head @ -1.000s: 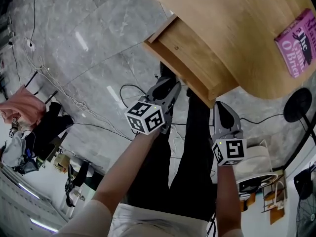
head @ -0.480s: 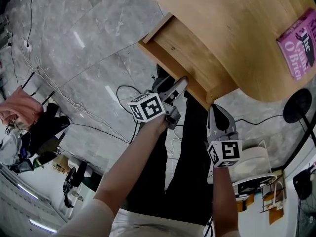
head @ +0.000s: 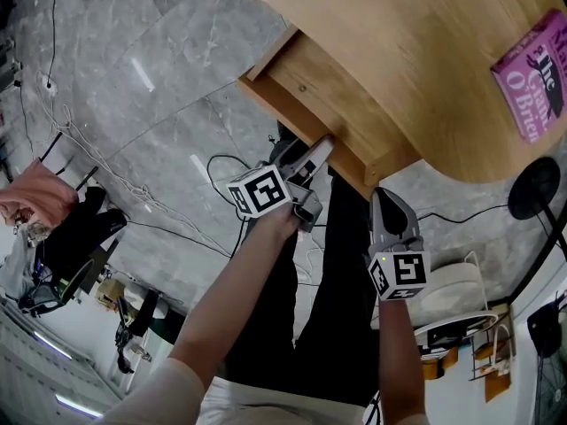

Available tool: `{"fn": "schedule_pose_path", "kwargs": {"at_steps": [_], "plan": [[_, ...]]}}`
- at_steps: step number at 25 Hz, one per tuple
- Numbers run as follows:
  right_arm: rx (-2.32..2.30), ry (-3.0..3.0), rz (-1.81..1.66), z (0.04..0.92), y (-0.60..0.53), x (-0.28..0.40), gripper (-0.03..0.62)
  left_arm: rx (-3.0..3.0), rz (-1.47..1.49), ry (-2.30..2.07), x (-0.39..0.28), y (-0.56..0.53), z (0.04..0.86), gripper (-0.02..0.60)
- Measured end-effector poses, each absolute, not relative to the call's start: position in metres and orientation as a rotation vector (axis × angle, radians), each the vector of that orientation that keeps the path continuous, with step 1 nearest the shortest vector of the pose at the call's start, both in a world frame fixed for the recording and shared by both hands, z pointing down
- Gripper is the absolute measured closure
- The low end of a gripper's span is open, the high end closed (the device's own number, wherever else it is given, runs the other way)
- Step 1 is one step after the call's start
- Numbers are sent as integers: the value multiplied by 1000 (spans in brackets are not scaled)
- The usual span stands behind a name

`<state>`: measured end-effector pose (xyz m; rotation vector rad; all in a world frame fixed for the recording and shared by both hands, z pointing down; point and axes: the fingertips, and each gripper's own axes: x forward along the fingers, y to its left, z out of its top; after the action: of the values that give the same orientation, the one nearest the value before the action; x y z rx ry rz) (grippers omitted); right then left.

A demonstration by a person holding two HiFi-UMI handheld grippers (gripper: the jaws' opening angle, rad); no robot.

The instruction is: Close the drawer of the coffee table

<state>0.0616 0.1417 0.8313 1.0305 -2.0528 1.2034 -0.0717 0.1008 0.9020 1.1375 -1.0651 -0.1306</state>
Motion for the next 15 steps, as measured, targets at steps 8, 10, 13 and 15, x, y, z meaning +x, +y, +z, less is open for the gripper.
{"fn": "schedule_pose_path", "kwargs": {"at_steps": [8,10,13,15], "plan": [[961,-2088,1265,818,155,57,583,1109,-149,-1064,-68,96,898,206],[959,-2082,1268,817,158,59,583,1098,-159,-1072,-68,96,896,204],[968,-2084,1276,814,156,63,583,1089,-176,-1071,-67,94,890,204],[973,-2092,1275,811,153,65,583,1099,-166,-1063,-66,94,886,204]]}}
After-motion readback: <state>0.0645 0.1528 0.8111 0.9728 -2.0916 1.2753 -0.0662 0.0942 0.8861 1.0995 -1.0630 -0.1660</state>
